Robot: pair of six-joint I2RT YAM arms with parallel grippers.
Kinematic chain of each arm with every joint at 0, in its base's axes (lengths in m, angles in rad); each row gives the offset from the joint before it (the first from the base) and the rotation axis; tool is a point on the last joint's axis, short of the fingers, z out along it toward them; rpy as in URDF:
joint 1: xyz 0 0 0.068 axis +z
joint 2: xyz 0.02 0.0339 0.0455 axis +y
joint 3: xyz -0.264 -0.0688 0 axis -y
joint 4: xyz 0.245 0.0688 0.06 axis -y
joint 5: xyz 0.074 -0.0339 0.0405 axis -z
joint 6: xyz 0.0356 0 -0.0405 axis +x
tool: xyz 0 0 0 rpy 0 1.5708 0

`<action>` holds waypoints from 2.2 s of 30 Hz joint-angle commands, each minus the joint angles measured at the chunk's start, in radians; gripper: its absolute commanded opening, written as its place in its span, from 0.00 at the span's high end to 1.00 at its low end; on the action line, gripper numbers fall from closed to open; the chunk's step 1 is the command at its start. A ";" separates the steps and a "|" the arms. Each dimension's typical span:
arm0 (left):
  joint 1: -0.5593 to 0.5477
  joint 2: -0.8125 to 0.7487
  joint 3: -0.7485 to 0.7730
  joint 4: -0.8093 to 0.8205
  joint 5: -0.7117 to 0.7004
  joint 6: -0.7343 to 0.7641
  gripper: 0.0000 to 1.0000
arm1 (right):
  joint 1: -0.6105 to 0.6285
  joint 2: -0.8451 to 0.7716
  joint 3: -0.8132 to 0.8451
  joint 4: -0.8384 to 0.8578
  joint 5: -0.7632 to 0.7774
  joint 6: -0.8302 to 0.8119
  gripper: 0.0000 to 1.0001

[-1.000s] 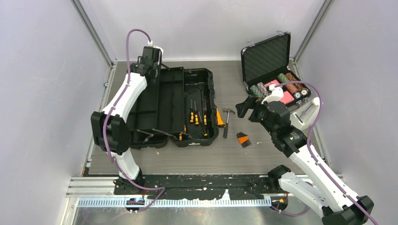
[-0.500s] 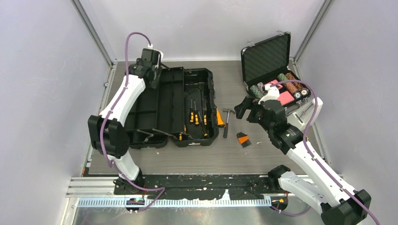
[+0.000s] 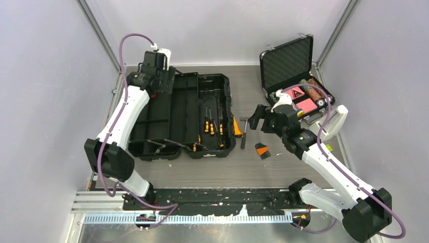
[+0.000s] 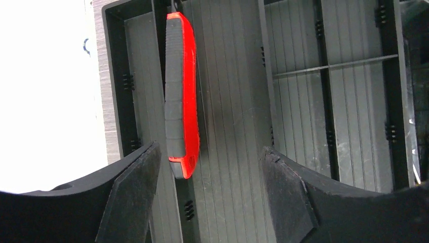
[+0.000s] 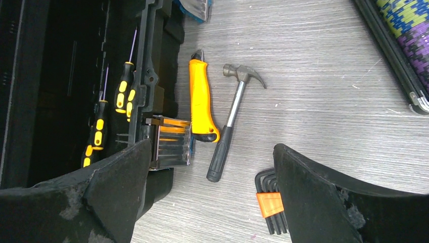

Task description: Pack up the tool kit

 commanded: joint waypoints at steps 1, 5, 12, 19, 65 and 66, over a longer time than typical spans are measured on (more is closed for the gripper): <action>0.027 -0.019 -0.015 0.083 -0.050 -0.079 0.25 | -0.003 0.016 0.035 0.045 -0.033 -0.018 0.05; 0.089 0.027 0.005 0.098 0.067 -0.126 0.17 | -0.003 0.012 0.021 0.044 -0.030 -0.014 0.05; 0.101 0.098 0.040 0.065 0.210 -0.145 0.14 | -0.002 -0.012 0.012 0.037 -0.015 -0.016 0.05; 0.101 0.088 0.010 0.073 0.291 -0.172 0.26 | -0.003 0.002 0.024 0.030 -0.013 -0.022 0.05; -0.179 0.128 0.036 -0.004 -0.077 -0.058 0.65 | -0.004 0.080 0.009 0.064 -0.063 0.004 0.05; -0.182 0.117 0.033 -0.001 -0.055 -0.066 0.65 | -0.004 0.081 0.008 0.063 -0.061 0.003 0.05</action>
